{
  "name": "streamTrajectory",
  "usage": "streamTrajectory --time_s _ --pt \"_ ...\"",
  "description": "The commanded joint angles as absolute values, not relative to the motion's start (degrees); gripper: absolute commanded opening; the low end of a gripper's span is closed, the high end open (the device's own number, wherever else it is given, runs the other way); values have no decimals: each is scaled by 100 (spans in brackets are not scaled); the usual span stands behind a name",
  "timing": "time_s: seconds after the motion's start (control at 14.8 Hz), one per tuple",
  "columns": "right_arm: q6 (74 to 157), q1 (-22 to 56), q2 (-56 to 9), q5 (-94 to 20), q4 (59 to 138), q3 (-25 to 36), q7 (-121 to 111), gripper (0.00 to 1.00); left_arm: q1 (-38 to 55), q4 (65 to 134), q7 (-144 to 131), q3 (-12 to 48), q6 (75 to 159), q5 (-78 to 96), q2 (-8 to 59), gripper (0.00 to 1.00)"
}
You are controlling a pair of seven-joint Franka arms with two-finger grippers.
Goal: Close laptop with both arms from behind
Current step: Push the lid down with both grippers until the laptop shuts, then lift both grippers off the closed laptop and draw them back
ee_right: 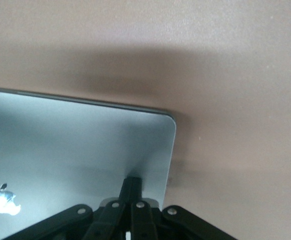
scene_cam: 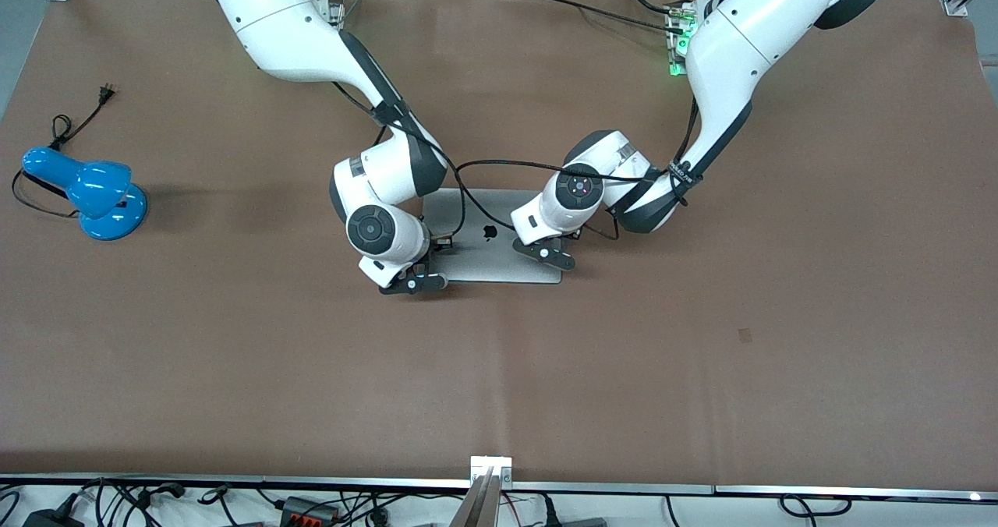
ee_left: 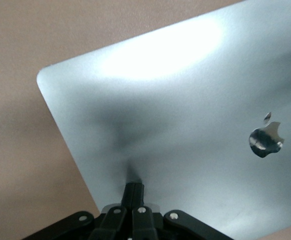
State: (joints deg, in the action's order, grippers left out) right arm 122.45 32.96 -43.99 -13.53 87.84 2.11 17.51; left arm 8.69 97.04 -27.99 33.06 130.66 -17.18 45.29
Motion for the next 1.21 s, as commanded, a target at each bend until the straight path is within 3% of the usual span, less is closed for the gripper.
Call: streamTrajectory --time_s 0.0,0.27,0.54,0.81,1.01,1.15 --pt "12287 3278 -4500 -1283 8622 185 1775 0 949 9554 -2892 3234 13210 -1872 4685 0" --pt "12287 3278 -4500 -1283 8639 185 1767 0 835 9554 -2892 3234 13114 -1863 4545 0" --pt "12278 3278 -4412 -1248 8622 211 1784 0 581 9492 -2839 3339 12447 -1855 4167 0" --pt "12060 3331 -3834 -1152 8648 588 1758 0 151 9492 -2761 3541 11604 -1775 3535 0" --pt "11594 3287 -3341 -731 8648 799 1696 0 -796 9483 -2295 4155 11207 -1775 3279 0" --pt "11295 3208 -3069 -633 8648 905 1705 0 -1770 9475 -1901 4909 10778 -1775 3182 0"
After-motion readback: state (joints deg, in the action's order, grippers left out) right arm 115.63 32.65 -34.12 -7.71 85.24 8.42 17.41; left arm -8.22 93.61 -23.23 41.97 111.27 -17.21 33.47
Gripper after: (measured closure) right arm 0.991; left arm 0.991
